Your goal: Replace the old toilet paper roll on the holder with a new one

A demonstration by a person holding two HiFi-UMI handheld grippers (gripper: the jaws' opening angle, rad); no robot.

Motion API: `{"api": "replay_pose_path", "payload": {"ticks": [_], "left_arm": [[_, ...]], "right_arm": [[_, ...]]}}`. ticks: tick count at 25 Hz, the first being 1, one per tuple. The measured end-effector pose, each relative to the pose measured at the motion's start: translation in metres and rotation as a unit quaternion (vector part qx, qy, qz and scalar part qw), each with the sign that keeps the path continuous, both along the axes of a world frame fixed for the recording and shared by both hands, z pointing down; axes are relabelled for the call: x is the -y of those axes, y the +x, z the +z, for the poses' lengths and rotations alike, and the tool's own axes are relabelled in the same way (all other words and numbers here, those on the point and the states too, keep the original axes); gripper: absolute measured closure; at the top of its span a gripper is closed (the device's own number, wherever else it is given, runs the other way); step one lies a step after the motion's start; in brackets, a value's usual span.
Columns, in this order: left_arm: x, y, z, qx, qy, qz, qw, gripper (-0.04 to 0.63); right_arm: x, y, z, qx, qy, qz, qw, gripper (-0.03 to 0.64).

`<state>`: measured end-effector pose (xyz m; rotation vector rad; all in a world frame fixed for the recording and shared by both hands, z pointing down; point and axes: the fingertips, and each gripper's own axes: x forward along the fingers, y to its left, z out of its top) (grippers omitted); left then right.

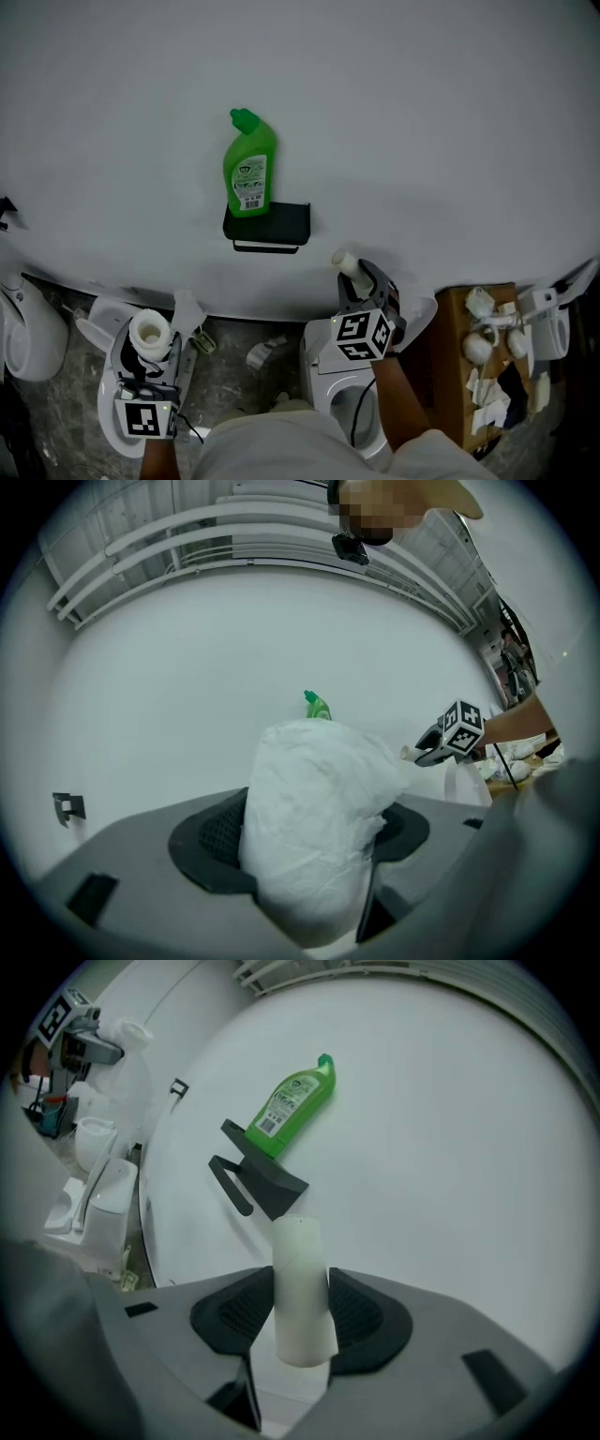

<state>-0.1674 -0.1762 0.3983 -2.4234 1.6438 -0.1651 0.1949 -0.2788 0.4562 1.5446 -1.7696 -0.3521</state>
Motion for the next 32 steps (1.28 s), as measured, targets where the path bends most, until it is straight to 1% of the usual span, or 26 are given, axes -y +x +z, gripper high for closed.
{"api": "replay_pose_path", "payload": {"ticks": [5, 7, 9, 10, 11, 12, 13, 14, 16, 18, 19, 20, 21, 22, 23, 25, 28, 30, 32], "left_arm": [[0.013, 0.016, -0.012, 0.007, 0.013, 0.013, 0.9998, 0.276], [0.018, 0.025, -0.016, 0.016, 0.018, 0.023, 0.9995, 0.276], [0.024, 0.039, -0.019, 0.033, 0.025, 0.04, 0.9984, 0.276], [0.026, 0.047, -0.02, 0.045, 0.03, 0.051, 0.9972, 0.276], [0.028, 0.055, -0.021, 0.066, 0.036, 0.064, 0.9951, 0.276], [0.03, 0.065, -0.021, 0.099, 0.043, 0.079, 0.991, 0.276], [0.032, 0.075, -0.021, 0.135, 0.051, 0.095, 0.9849, 0.276], [0.034, 0.085, -0.021, 0.162, 0.057, 0.107, 0.9792, 0.276], [0.039, 0.107, -0.021, 0.187, 0.064, 0.126, 0.9722, 0.276], [0.042, 0.136, -0.02, 0.199, 0.076, 0.155, 0.9648, 0.276], [0.042, 0.153, -0.018, 0.2, 0.09, 0.176, 0.9595, 0.276], [0.041, 0.172, -0.015, 0.202, 0.106, 0.201, 0.9527, 0.276], [0.039, 0.192, -0.012, 0.209, 0.121, 0.224, 0.9442, 0.276], [0.038, 0.211, -0.008, 0.224, 0.133, 0.243, 0.9344, 0.276], [0.037, 0.228, -0.004, 0.244, 0.143, 0.26, 0.9234, 0.276], [0.039, 0.261, 0.007, 0.292, 0.165, 0.282, 0.899, 0.276], [0.048, 0.303, 0.034, 0.367, 0.19, 0.298, 0.8605, 0.276], [0.059, 0.325, 0.056, 0.411, 0.194, 0.298, 0.8396, 0.276], [0.076, 0.338, 0.08, 0.455, 0.191, 0.288, 0.8203, 0.276]], "right_arm": [[-0.026, 0.014, -0.02, 0.047, 0.021, 0.021, 0.998, 0.436], [-0.037, 0.018, -0.026, 0.063, 0.029, 0.029, 0.997, 0.436], [-0.046, 0.021, -0.032, 0.077, 0.038, 0.034, 0.996, 0.436], [-0.05, 0.023, -0.036, 0.083, 0.042, 0.036, 0.995, 0.436], [-0.054, 0.024, -0.038, 0.091, 0.045, 0.038, 0.994, 0.436], [-0.058, 0.025, -0.041, 0.1, 0.048, 0.039, 0.993, 0.436], [-0.062, 0.025, -0.043, 0.112, 0.05, 0.04, 0.992, 0.436], [-0.065, 0.026, -0.045, 0.126, 0.051, 0.04, 0.99, 0.436], [-0.071, 0.026, -0.047, 0.157, 0.052, 0.039, 0.986, 0.436], [-0.077, 0.026, -0.049, 0.182, 0.052, 0.037, 0.981, 0.436], [-0.079, 0.026, -0.05, 0.188, 0.053, 0.038, 0.98, 0.436], [-0.082, 0.027, -0.05, 0.192, 0.054, 0.039, 0.979, 0.436], [-0.084, 0.029, -0.05, 0.196, 0.055, 0.04, 0.978, 0.436], [-0.086, 0.031, -0.051, 0.198, 0.056, 0.042, 0.978, 0.436], [-0.088, 0.033, -0.051, 0.2, 0.057, 0.044, 0.977, 0.436], [-0.092, 0.039, -0.051, 0.203, 0.06, 0.05, 0.976, 0.436], [-0.099, 0.051, -0.05, 0.206, 0.063, 0.063, 0.975, 0.436], [-0.105, 0.06, -0.047, 0.206, 0.062, 0.073, 0.974, 0.436], [-0.109, 0.069, -0.044, 0.207, 0.061, 0.082, 0.973, 0.436]]}}
